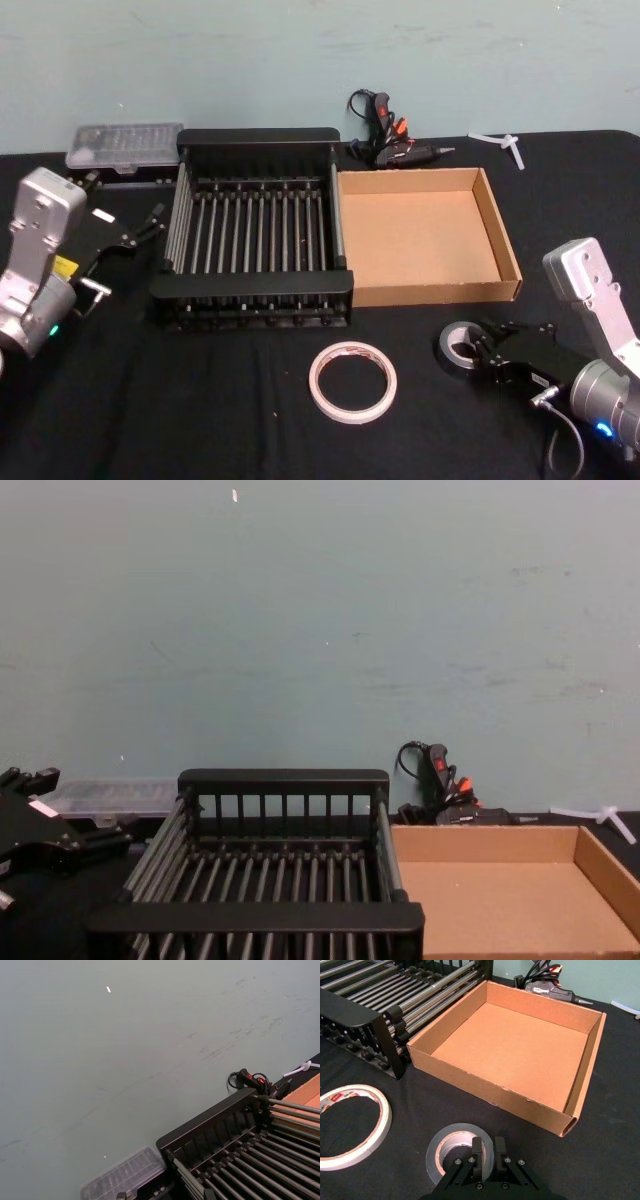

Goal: Pick up the white tape and place it into the black box , Pick up the silver tape and place it into the brown box.

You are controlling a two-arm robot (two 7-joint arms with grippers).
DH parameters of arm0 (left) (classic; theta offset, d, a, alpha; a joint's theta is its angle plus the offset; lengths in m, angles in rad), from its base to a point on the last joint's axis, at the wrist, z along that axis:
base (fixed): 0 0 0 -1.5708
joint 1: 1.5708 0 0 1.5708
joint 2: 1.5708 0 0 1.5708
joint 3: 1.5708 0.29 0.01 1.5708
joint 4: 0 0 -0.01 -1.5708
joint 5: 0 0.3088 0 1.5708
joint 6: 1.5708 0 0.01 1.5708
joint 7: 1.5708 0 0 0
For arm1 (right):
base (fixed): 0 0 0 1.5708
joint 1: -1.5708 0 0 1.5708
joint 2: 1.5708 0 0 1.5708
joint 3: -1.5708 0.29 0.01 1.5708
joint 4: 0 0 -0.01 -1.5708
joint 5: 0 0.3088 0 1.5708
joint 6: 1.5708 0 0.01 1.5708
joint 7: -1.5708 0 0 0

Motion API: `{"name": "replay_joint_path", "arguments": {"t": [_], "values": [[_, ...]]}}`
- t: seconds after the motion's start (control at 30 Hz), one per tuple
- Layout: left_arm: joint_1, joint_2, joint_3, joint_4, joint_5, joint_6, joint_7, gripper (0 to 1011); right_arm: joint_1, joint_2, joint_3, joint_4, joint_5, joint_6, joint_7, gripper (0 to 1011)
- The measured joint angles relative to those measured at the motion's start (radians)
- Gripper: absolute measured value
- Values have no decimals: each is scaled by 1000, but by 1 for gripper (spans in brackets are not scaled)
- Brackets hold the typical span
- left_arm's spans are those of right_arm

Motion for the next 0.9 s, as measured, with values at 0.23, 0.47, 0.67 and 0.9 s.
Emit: {"name": "replay_joint_path", "arguments": {"t": [0.23, 0.47, 0.67, 0.9], "values": [[0, 0, 0, 0, 0, 0, 0, 1001, -9, -3, 17, -7, -1, -21, 27, 155], [0, 0, 0, 0, 0, 0, 0, 1001, -24, 0, 41, -36, 2, -42, 63, 156], [0, 0, 0, 0, 0, 0, 0, 1001, -33, 1, 67, -71, 22, -59, 78, 156], [0, 0, 0, 0, 0, 0, 0, 1001, -11, -3, 81, -86, 35, -80, 83, 155]]}}
